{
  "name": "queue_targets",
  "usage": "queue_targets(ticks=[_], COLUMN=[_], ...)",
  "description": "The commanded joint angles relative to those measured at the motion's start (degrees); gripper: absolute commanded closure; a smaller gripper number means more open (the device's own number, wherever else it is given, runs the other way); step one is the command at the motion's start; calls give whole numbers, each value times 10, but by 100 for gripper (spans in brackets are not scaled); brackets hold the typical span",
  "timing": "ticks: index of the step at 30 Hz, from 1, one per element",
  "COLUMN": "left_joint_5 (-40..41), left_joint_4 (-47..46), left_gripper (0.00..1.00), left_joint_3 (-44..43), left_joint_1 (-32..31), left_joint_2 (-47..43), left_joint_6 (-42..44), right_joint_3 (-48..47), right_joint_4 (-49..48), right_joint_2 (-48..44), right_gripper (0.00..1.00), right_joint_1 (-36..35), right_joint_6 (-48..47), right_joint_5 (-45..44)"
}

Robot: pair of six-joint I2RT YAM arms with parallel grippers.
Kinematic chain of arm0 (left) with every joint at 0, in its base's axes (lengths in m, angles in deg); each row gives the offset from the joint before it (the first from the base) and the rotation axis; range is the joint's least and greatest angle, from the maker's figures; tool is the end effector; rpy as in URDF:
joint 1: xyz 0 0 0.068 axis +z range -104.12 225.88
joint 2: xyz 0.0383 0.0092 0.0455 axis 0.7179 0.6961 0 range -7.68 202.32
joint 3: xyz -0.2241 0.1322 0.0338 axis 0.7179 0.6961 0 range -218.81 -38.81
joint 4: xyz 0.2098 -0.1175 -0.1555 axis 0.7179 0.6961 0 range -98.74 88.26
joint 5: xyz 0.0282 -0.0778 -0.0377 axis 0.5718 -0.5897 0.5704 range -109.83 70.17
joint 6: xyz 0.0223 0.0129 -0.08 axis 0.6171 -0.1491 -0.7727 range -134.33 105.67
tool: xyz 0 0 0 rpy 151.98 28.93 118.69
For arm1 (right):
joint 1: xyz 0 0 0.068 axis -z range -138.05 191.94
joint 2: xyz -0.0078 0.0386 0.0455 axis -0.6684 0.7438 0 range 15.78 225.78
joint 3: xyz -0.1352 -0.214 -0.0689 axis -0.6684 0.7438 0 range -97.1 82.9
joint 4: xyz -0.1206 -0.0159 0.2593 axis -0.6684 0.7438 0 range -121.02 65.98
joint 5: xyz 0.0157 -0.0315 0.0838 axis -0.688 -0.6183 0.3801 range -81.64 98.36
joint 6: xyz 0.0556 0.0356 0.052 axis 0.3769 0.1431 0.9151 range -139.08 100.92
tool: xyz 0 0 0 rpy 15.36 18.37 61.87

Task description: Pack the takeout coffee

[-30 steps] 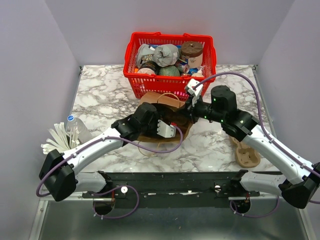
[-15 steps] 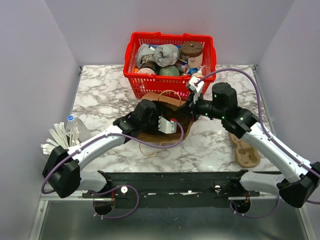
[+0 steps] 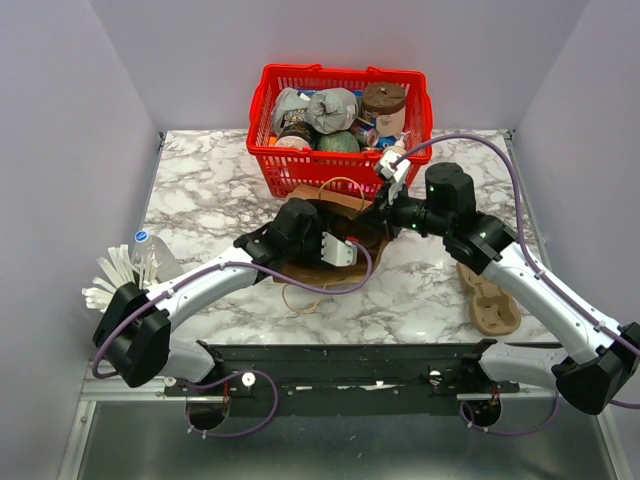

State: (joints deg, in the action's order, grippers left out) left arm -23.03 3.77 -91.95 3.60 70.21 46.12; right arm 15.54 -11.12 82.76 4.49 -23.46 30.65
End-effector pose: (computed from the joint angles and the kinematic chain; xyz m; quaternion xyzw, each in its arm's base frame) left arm 0.2606 -0.2426 0.2126 0.7073 0.5494 0.0454 0.4425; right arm 0.2418 0.2204 0.3609 -0.3902 0.7087 0.3125 0.4978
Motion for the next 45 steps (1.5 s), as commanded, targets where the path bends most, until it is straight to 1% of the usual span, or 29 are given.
queue_targets(ticks=[1,10,15,18,27,31,35,37,38,40,41,43,45], left_joint_5=[-25,-25,-37,-37,-27,-29,-29,-28,-25,-24,-25,-36,-43], left_joint_4=[-3,-27,-14,-23,-28,-17,35,55,66,71,72,79,77], left_gripper=[100,100,100,100,100,100,100,89,78,66,54,44,29], left_joint_3=[-8,-12,-29,-21,-27,-36,-57,-70,-71,-64,-61,-52,-41], left_joint_1=[11,18,21,26,31,38,42,45,46,48,48,48,48], left_joint_2=[41,70,71,72,120,140,152,147,142,120,110,77,57], left_joint_6=[5,7,-9,-9,-9,-6,-11,-17,-26,-33,-36,-51,-65], right_joint_3=[-20,-21,-21,-20,-30,-28,-30,-35,-36,-42,-48,-56,-69], right_joint_4=[-12,-11,-10,-10,-8,-8,-7,-7,-6,0,7,17,32], right_joint_2=[-8,-6,-6,-5,3,2,3,5,8,9,10,14,18], right_gripper=[100,100,100,100,100,100,100,100,100,100,100,100,100], right_joint_1=[3,8,12,12,19,23,28,34,36,41,41,46,49], right_joint_6=[19,21,22,24,28,28,30,32,33,32,30,21,12], right_joint_5=[58,66,69,70,85,85,85,88,89,93,93,96,99])
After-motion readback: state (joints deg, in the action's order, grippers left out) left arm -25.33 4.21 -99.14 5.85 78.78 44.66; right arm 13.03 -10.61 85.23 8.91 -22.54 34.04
